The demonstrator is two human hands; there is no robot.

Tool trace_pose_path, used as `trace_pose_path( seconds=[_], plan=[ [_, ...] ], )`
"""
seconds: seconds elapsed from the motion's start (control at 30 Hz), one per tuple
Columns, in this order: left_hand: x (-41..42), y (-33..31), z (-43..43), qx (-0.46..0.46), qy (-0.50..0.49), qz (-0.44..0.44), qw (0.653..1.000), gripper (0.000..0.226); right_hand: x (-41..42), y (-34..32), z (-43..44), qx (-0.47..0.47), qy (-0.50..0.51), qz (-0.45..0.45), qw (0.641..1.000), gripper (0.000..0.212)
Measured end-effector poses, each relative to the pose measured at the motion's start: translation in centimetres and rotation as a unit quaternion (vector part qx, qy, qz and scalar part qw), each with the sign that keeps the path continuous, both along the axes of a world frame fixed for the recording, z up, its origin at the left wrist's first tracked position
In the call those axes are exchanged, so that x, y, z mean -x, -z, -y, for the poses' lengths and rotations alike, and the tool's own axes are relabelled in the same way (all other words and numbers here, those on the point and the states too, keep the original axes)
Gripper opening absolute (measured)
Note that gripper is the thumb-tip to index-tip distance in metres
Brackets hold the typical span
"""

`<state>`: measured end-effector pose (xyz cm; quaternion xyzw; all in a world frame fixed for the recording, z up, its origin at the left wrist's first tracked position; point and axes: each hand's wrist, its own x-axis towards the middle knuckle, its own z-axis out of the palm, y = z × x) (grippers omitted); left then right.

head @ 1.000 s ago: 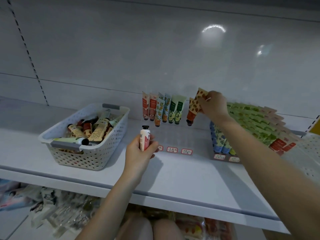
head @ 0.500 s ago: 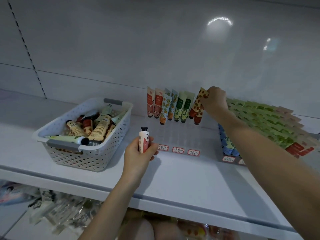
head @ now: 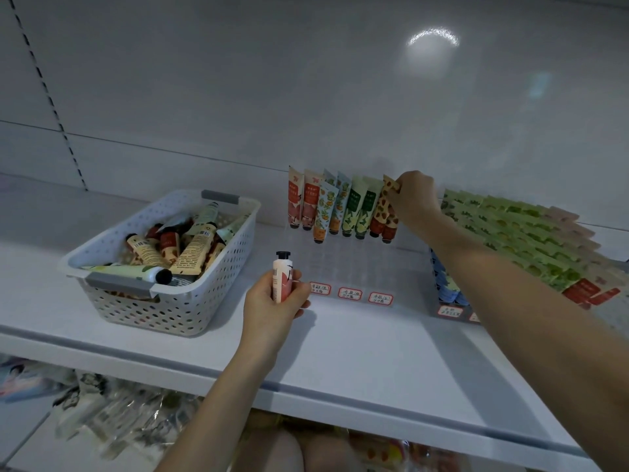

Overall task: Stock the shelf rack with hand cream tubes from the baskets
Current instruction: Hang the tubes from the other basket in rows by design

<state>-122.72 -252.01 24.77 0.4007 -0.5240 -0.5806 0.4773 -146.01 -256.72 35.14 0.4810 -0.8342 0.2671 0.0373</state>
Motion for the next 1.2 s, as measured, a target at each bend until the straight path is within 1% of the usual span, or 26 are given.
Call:
trace_pose_path(
  seconds=[0.07, 0.13, 0.2, 0.33, 0.5, 0.57, 0.6, 0.7, 0.77, 0.8, 0.87, 0.93, 0.97, 1.03, 1.1, 1.13, 1.2],
  plan=[
    [0.0, 0.1, 0.1, -0.003, 0.002, -0.011, 1.0, 0.01, 0.0, 0.3, -0.2, -0.012, -0.01, -0.005, 1.0, 0.023],
    [-0.1, 0.2, 0.1, -0.007, 0.005, -0.018, 1.0, 0.01, -0.2, 0.6, -0.5, -0.015, -0.013, 0.018, 1.0, 0.034],
    [-0.2, 0.3, 0.1, -0.008, 0.008, -0.016, 1.0, 0.01, -0.3, 0.5, -0.3, -0.024, -0.003, 0.012, 1.0, 0.038],
    [-0.1, 0.2, 0.1, 0.002, 0.007, 0.0, 1.0, 0.009, -0.2, -0.1, 0.3, -0.032, 0.027, 0.018, 0.999, 0.039],
    [0.3, 0.0, -0.3, 0.008, 0.011, 0.012, 1.0, 0.008, -0.5, -0.1, 0.1, -0.047, 0.012, -0.005, 0.999, 0.039],
    [0.3, -0.1, -0.3, 0.006, 0.015, 0.014, 1.0, 0.006, -0.8, -0.1, -0.4, -0.047, 0.023, -0.044, 0.998, 0.04],
    [0.3, -0.2, -0.4, 0.002, 0.022, 0.015, 1.0, 0.005, -0.9, -0.2, -0.5, -0.058, 0.014, -0.08, 0.995, 0.04],
    [0.0, -0.6, -0.6, -0.021, 0.066, -0.002, 0.998, 0.005, -0.9, -0.2, -0.3, -0.063, 0.006, -0.071, 0.995, 0.04],
    [-0.3, -0.9, -0.7, -0.036, 0.092, -0.012, 0.995, 0.007, -0.5, -0.2, -0.1, -0.082, -0.007, -0.072, 0.994, 0.035],
    [-0.5, -1.0, -0.8, -0.031, 0.101, -0.004, 0.994, 0.008, -0.5, -0.5, -0.1, -0.078, -0.013, -0.053, 0.995, 0.029],
    [-0.9, -1.4, -1.0, 0.001, 0.113, 0.025, 0.993, 0.008, -0.1, -1.0, -0.3, -0.033, -0.019, 0.035, 0.999, 0.009],
    [-1.0, -1.9, -1.4, 0.029, 0.109, 0.036, 0.993, 0.008, -0.2, -2.0, -1.3, 0.017, -0.031, 0.107, 0.994, 0.023],
    [-1.0, -2.1, -1.5, 0.034, 0.099, 0.035, 0.994, 0.018, -0.6, -2.4, -2.2, 0.049, -0.051, 0.122, 0.99, 0.026],
    [-1.0, -2.7, -1.7, 0.046, 0.073, 0.029, 0.996, 0.029, -2.2, -2.9, -4.4, 0.1, -0.11, 0.148, 0.978, 0.02],
    [-0.9, -3.1, -2.0, 0.069, 0.055, 0.04, 0.995, 0.031, -4.3, -2.8, -6.8, 0.091, -0.178, 0.21, 0.957, 0.018],
    [-0.9, -3.4, -2.2, 0.081, 0.049, 0.048, 0.994, 0.03, -5.6, -2.6, -8.0, 0.065, -0.211, 0.239, 0.946, 0.017],
    [-0.7, -3.8, -2.7, 0.112, 0.046, 0.064, 0.991, 0.03, -7.5, -1.8, -10.3, 0.002, -0.276, 0.256, 0.926, 0.014]
  ],
)
